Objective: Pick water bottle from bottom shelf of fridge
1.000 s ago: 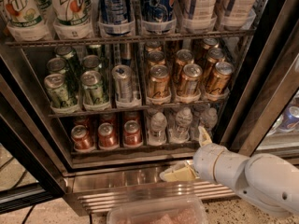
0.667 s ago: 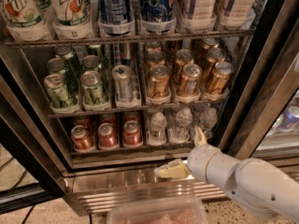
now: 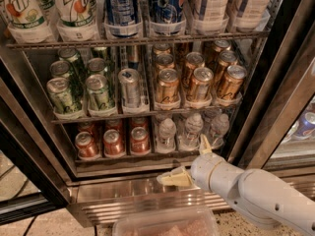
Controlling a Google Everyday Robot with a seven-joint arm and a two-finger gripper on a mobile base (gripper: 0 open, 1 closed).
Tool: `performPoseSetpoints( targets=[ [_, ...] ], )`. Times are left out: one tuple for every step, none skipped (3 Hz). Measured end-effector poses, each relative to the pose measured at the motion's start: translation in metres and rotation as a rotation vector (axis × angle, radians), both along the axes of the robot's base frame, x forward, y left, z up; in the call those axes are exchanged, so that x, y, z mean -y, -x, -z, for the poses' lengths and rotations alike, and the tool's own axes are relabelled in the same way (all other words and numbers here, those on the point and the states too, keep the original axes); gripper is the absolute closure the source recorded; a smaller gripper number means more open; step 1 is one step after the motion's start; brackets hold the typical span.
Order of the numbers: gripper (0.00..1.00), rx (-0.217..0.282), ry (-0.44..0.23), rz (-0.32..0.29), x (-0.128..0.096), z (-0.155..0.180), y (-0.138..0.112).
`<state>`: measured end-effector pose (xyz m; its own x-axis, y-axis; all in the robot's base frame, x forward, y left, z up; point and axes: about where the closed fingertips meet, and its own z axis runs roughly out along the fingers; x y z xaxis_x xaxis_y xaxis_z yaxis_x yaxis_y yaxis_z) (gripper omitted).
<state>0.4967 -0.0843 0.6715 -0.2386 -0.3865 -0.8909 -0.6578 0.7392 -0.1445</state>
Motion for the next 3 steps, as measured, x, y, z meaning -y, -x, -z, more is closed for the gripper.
performPoseSetpoints(
  targets=[
    [0.00,0.007,-0.016,0.005,-0.003,0.004,0.000],
    [0.00,0.073,-0.045,0.017,-0.015,0.014,-0.011],
    [0.19,0.137,-0.084,0.020,-0.032,0.029,-0.026]
  ],
)
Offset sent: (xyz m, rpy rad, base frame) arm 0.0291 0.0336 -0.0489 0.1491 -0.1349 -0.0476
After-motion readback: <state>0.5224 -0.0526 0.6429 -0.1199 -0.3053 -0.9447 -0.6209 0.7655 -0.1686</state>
